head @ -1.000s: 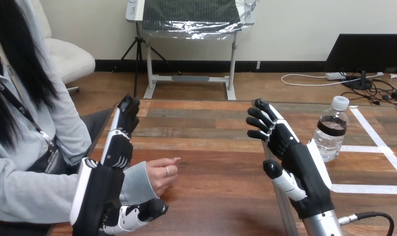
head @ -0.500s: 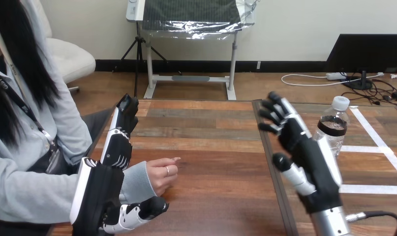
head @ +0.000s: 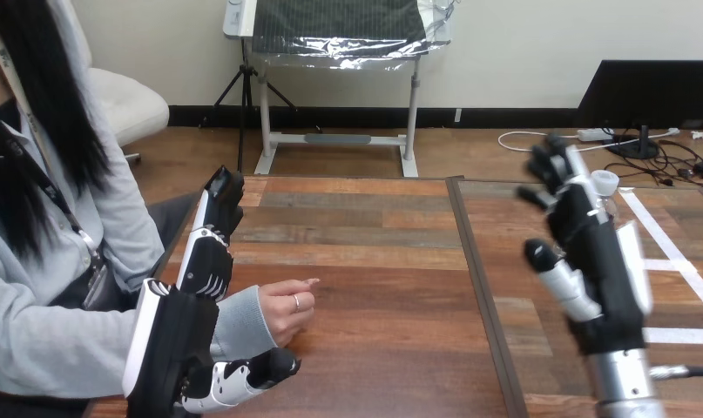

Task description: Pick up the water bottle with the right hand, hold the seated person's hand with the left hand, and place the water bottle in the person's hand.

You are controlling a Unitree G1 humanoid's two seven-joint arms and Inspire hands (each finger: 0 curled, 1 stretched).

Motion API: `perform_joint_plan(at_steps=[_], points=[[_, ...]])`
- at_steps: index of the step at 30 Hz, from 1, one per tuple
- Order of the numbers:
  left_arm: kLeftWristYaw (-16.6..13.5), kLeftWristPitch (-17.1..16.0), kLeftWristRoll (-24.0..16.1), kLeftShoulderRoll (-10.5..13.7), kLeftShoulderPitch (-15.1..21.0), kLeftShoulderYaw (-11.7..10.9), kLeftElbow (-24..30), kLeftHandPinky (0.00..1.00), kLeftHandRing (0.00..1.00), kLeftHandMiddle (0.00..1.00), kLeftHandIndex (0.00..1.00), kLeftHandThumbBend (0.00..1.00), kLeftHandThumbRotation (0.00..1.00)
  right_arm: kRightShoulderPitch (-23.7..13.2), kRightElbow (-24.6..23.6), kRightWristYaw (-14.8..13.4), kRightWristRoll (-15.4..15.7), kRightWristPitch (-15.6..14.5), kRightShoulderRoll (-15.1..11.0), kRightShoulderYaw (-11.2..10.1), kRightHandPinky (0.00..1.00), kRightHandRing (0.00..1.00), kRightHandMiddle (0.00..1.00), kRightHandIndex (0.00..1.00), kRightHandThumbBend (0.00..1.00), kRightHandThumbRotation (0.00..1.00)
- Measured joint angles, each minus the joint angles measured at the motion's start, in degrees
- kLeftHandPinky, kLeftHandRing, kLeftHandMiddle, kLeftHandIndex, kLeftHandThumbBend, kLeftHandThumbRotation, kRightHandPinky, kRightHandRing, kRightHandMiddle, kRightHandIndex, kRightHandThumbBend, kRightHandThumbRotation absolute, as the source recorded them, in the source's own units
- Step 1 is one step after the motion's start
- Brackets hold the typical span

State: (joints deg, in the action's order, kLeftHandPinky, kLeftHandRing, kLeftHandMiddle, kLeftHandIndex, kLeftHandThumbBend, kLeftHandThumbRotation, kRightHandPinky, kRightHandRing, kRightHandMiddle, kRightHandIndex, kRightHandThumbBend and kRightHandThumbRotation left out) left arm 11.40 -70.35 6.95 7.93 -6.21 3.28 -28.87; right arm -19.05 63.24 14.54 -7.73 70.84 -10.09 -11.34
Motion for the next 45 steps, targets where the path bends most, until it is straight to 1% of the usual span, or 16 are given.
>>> perform_joint_plan(at_steps=[2,3,10,15,20,28,31,36,41,45], points=[[0.0,0.0,0.1,0.0,0.0,0.0,0.0,1.0,1.0,1.0,1.0,1.0,0.66,-0.6,0.6,-0.8,0.0,0.0,-0.5,-0.6,0.92,0.96,0.96,0.98,1.0,0.74],[0.0,0.0,0.1,0.0,0.0,0.0,0.0,1.0,1.0,1.0,1.0,1.0,0.67,-0.9,0.8,-1.2,0.0,0.0,-0.8,-0.8,0.94,0.97,0.97,0.99,1.0,0.75],[0.0,0.0,0.1,0.0,0.0,-0.2,0.0,1.0,1.0,1.0,1.0,1.0,0.68,-2.7,2.4,-4.8,0.8,-0.5,-2.6,-2.5,0.92,0.95,0.95,0.97,1.0,0.75],[0.0,0.0,0.1,0.0,0.0,-0.2,0.0,1.0,1.0,1.0,1.0,1.0,0.68,-3.7,3.6,-7.4,2.0,-1.4,-4.0,-3.1,0.91,0.95,0.95,0.98,1.0,0.75],[0.0,0.0,0.1,0.1,0.0,-0.2,0.0,1.0,1.0,1.0,1.0,1.0,0.68,-4.4,4.6,-9.2,2.6,-2.4,-5.1,-3.4,0.91,0.95,0.95,0.98,1.0,0.73],[0.0,0.0,0.3,0.1,0.0,-0.2,0.0,1.0,1.0,1.0,1.0,1.0,0.67,-5.2,6.2,-11.2,3.4,-5.5,-6.3,-3.7,0.92,0.97,0.96,0.99,1.0,0.72],[0.0,0.1,0.3,0.1,0.0,-0.3,0.1,1.0,1.0,1.0,1.0,1.0,0.67,-5.6,6.8,-11.9,3.6,-6.8,-6.3,-3.9,0.93,0.97,0.97,0.99,1.0,0.71],[0.0,0.4,0.3,0.1,-0.1,-0.3,0.4,1.0,1.0,1.0,1.0,1.0,0.67,-6.0,7.4,-12.2,3.6,-9.2,-6.4,-4.2,0.95,0.98,0.97,1.0,1.0,0.71],[0.0,0.5,0.3,0.1,-0.2,-0.4,0.6,1.0,1.0,1.0,1.0,1.0,0.67,-6.5,8.0,-13.6,4.6,-11.7,-6.5,-4.2,0.96,0.99,0.97,1.0,1.0,0.7],[0.0,0.5,0.4,0.1,-0.2,-0.5,0.7,1.0,1.0,1.0,1.0,1.0,0.67,-7.3,8.7,-13.7,4.3,-13.9,-6.6,-4.5,0.98,1.0,0.97,1.0,1.0,0.69]])
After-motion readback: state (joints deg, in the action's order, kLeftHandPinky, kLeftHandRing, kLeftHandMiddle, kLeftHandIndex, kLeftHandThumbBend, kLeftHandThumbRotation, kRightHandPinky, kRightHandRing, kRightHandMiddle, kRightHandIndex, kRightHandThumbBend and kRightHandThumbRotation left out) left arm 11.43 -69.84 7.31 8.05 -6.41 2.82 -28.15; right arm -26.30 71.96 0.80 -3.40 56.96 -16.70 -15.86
